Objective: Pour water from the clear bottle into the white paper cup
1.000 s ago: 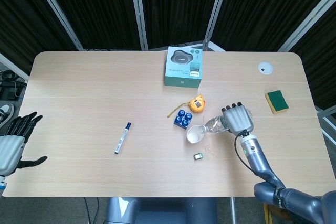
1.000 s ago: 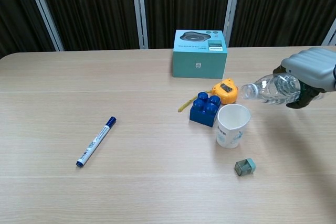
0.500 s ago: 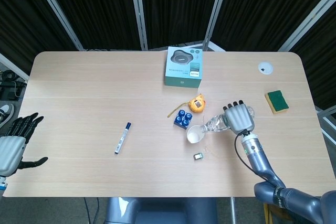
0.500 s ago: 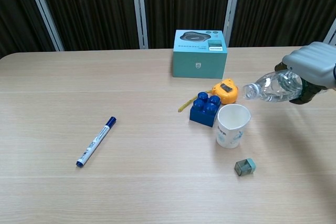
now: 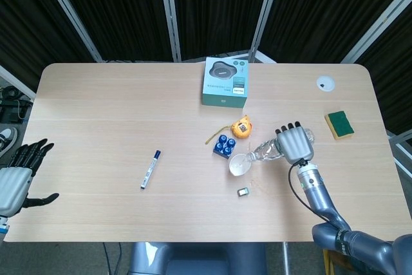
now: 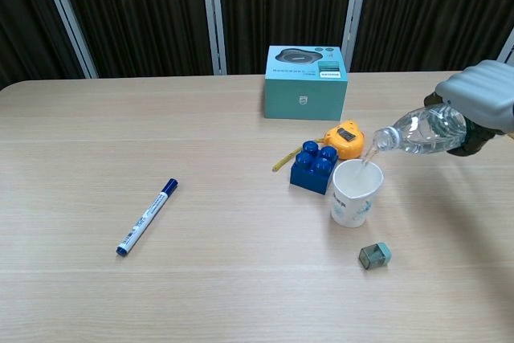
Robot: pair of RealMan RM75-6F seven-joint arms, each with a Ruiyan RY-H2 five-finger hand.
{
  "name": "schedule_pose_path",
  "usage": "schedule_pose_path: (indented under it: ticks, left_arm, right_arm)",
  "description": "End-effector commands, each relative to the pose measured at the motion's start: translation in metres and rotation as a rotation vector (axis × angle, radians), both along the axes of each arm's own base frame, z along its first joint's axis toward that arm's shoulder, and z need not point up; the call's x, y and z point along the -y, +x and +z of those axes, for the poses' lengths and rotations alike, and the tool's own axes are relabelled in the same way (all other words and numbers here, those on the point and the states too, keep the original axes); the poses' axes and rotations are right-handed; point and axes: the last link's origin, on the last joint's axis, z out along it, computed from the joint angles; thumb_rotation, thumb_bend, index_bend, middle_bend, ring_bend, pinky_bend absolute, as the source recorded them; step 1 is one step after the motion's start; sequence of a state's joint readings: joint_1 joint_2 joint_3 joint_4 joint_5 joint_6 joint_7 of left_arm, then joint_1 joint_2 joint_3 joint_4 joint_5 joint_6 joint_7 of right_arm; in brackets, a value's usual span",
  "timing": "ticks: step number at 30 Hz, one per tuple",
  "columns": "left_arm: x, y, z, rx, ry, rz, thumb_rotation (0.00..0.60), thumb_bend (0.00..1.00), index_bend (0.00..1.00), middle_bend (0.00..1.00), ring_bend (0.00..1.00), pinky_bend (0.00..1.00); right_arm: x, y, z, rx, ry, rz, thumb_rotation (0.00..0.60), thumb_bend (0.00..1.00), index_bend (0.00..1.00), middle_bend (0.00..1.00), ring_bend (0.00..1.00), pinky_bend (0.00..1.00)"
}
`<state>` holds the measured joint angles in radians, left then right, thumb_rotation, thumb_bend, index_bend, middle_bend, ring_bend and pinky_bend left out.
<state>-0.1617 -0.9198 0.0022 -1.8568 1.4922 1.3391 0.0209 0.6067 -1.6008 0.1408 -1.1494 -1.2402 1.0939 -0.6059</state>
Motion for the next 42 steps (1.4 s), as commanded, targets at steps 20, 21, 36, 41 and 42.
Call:
schedule_pose_path:
  ticks: [20,21,36,41,42]
  left_arm:
    - [-0.0006,-0.0004,-0.0009,-0.005,-0.005,0.008,0.6,0.0,0.0,0.0,0.0,0.0]
    - [-0.0005,-0.0004,-0.0009,-0.004,-0.005,0.008,0.6,0.0,0.0,0.0,0.0,0.0]
    - [-0.0006,-0.001,-0.0012,-0.006,-0.008,0.014,0.6,0.0,0.0,0.0,0.0,0.0]
    - [-0.0007,-0.0013,-0.0017,-0.008,-0.009,0.017,0.6,0.0,0.0,0.0,0.0,0.0]
    - [-0.0008,-0.0014,-0.0018,-0.009,-0.01,0.017,0.6,0.0,0.0,0.0,0.0,0.0]
  right_arm:
    - [0.0004,-0.0023,-0.001,-0.013,0.003,0.005,0.6,0.44,0.61,0.63,0.58,0.45]
    - [0.0004,-0.0023,-0.001,-0.012,0.003,0.005,0.6,0.44,0.61,0.63,0.58,0.45]
    - [-0.0034,-0.0012,-0.0047,0.119,0.025,-0.054,0.6,0.44,0.61,0.63,0.58,0.45]
    - [-0.0033,0.0037,-0.0023,0.277,0.026,-0.094,0.6,0.45,0.61,0.63,0.58,0.45]
    - [-0.0033,0.0047,-0.0018,0.314,0.026,-0.102,0.6,0.45,0.61,0.63,0.58,0.45]
